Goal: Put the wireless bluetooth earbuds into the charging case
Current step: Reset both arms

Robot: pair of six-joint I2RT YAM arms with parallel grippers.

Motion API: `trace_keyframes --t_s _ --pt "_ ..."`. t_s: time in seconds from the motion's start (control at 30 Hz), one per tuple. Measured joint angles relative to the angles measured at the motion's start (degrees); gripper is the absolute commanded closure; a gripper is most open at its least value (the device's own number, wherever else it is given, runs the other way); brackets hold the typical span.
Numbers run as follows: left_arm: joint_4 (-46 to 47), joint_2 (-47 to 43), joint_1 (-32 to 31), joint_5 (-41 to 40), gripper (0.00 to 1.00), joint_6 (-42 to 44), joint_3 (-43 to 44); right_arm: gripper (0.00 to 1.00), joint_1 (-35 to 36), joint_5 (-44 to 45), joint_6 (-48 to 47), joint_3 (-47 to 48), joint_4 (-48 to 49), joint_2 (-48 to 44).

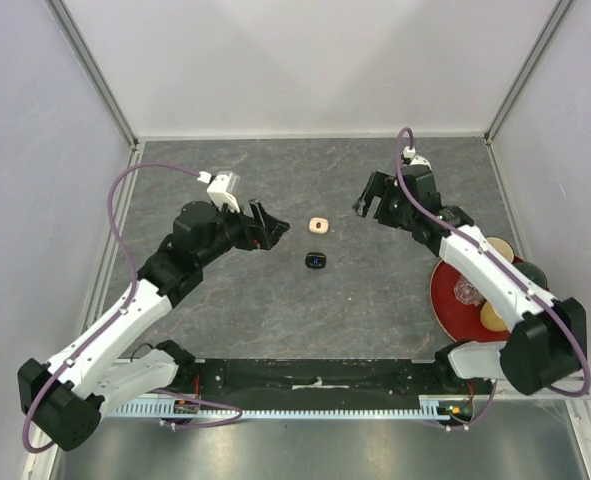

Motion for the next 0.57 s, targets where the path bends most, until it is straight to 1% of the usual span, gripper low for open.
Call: trace_keyframes --t_s 0.1,0.2,0.33,0.47,0.57 --pt "-3.26 -2.27 0.00 -1.70 0.09 1.55 1.16 0.02 -3.67 -3.48 -1.73 -0.11 0.02 3.23" --pt "-5.81 -3.74 0.00 -4.83 0.09 1.53 1.05 0.02 -4.55 -2.16 -4.59 -0.98 0.42 3.52" --pt "-7.76 -5.20 0.00 -9.64 0.09 1.46 0.07 0.02 -4.46 2.64 -9.35 -3.23 1.70 3.54" --pt "-8.46 -5.29 0.00 -13.22 0.09 1.49 -0.02 0.02 -4.48 10.34 -12.85 -6.95 3.54 3.67" --pt "-8.46 -5.29 0.00 -14.84 0.09 1.75 -0.02 0.02 -4.46 17.00 -15.26 -11.28 8.20 3.39"
